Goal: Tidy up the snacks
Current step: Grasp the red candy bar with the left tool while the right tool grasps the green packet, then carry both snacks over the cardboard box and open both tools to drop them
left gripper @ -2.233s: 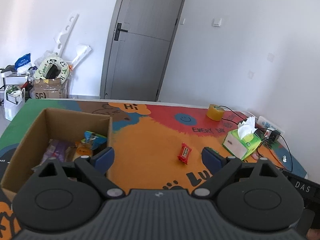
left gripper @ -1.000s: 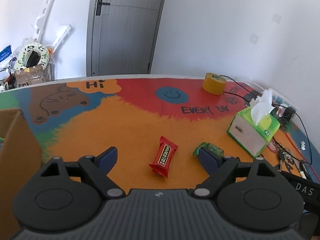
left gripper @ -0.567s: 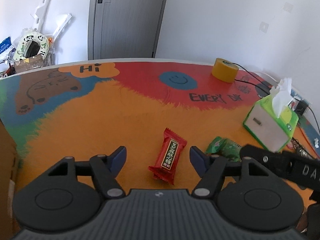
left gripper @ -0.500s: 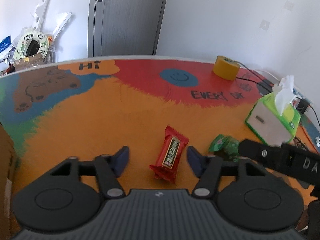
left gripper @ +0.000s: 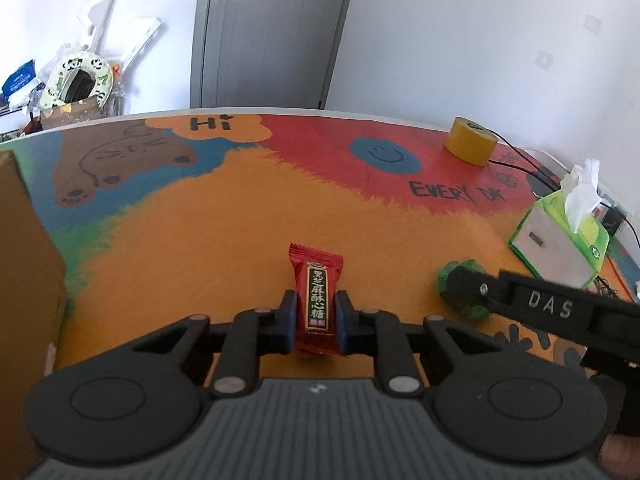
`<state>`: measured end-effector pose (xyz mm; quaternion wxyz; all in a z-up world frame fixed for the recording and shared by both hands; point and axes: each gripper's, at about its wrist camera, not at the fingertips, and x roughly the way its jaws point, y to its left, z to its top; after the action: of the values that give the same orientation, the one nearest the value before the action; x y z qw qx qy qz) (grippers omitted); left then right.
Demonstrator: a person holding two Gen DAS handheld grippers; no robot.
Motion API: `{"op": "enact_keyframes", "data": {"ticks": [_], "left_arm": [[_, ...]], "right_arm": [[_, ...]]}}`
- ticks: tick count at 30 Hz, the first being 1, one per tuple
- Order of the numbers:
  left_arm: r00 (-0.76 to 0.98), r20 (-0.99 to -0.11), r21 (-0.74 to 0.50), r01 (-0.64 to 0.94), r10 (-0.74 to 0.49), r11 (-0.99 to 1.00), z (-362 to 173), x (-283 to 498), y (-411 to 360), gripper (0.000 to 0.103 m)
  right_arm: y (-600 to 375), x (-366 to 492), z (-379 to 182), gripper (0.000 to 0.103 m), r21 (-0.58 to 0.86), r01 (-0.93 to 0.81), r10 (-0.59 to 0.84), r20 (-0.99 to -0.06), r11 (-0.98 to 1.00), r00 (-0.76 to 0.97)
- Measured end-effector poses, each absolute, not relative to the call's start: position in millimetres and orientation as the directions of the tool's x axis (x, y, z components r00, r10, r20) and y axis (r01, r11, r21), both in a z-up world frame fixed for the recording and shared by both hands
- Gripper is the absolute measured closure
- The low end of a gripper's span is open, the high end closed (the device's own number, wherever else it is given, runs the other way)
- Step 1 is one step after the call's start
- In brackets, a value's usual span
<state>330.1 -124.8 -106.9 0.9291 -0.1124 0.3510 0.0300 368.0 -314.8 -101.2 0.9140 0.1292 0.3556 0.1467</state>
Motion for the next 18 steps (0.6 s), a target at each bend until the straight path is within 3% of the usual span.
{"op": "enact_keyframes", "data": {"ticks": [18], "left_arm": [[0.799, -0.599, -0.214, -0.095, -0.054, 0.972, -72, 269, -120, 0.084]], "right_arm": [[-323, 300, -76, 0.071, 0.378, -0.169, 0.367, -0.548, 0.910, 0.752]]}}
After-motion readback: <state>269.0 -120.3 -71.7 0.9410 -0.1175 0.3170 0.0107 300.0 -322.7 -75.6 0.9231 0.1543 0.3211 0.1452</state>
